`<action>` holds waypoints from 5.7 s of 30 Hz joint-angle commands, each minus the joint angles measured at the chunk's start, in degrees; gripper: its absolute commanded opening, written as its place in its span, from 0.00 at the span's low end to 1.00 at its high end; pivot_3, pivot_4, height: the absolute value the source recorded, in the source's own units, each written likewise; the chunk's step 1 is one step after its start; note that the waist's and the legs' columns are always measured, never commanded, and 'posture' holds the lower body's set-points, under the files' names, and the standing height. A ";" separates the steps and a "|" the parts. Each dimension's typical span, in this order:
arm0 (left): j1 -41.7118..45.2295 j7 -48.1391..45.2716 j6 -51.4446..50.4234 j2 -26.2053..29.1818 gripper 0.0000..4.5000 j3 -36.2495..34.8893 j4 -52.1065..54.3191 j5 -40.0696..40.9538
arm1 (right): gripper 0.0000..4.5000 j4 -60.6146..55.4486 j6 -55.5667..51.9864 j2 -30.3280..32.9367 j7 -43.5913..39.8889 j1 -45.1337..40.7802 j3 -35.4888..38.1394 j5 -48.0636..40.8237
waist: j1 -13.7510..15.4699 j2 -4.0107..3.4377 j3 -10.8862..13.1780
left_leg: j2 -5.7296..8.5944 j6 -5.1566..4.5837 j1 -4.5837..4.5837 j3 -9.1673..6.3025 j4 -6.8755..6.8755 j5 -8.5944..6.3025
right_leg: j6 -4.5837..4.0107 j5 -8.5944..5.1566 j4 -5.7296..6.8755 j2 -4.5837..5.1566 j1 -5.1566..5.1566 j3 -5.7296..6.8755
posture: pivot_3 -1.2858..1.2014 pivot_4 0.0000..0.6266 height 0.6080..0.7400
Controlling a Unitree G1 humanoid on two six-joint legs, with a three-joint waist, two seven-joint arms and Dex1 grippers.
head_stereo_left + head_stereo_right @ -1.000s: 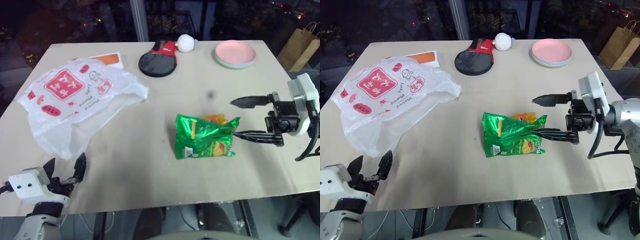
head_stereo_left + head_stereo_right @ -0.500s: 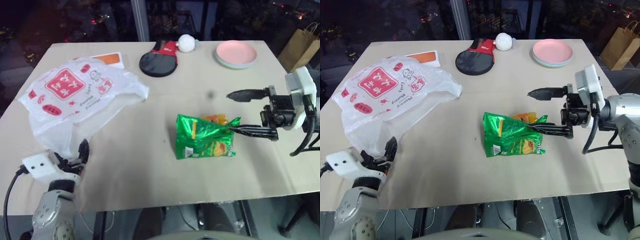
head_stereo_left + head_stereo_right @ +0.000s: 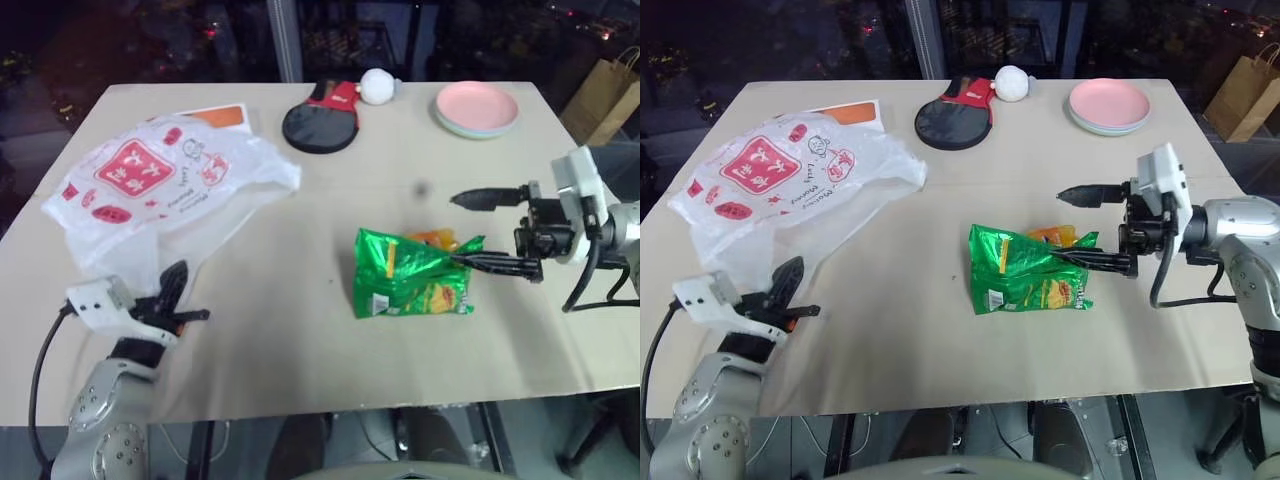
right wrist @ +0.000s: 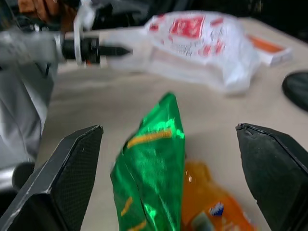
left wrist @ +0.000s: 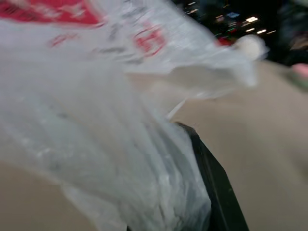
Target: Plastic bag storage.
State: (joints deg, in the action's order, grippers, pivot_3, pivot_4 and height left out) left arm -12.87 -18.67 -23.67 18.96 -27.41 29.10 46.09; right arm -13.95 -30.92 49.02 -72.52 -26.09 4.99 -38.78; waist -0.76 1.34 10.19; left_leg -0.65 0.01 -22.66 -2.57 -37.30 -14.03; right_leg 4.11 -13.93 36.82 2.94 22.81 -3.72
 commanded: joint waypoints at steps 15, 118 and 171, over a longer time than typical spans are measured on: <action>-4.89 -6.57 -8.97 9.41 0.00 0.19 8.66 20.10 | 0.59 0.02 3.06 4.04 -1.93 -0.67 -10.38 14.49 | -0.01 -0.08 0.04 | 0.01 0.00 -0.05 -0.01 0.01 0.00 | -0.02 -0.02 0.00 0.01 0.07 0.00 | 0.52 0.24 1.00; -7.35 -19.64 -6.28 11.51 0.00 18.15 16.23 27.92 | 0.01 67.24 -45.37 -51.70 42.19 -41.05 11.87 -0.58 | -1.80 -0.34 0.16 | 0.00 0.00 -0.47 -0.08 0.14 0.01 | -0.05 0.01 0.25 -0.14 0.62 0.00 | 0.52 0.24 1.00; 24.09 -2.65 -9.82 -0.50 0.00 10.00 -1.90 48.01 | 1.00 18.82 -10.06 -7.54 2.13 -17.03 -14.32 10.07 | -1.76 -0.31 0.15 | 0.07 0.02 -0.97 -0.30 -0.22 0.04 | -0.04 -0.01 0.71 -0.07 1.08 0.18 | 0.52 0.24 1.00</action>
State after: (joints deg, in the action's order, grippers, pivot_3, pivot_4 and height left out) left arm 10.24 -22.05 -34.36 17.88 -15.91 23.66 92.47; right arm 7.13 -45.57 41.35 -68.75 -42.69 -7.58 -31.63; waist -2.51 1.03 10.35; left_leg -0.58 0.03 -23.60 -2.86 -37.53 -13.99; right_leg 4.07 -13.94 37.60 2.87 23.90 -3.57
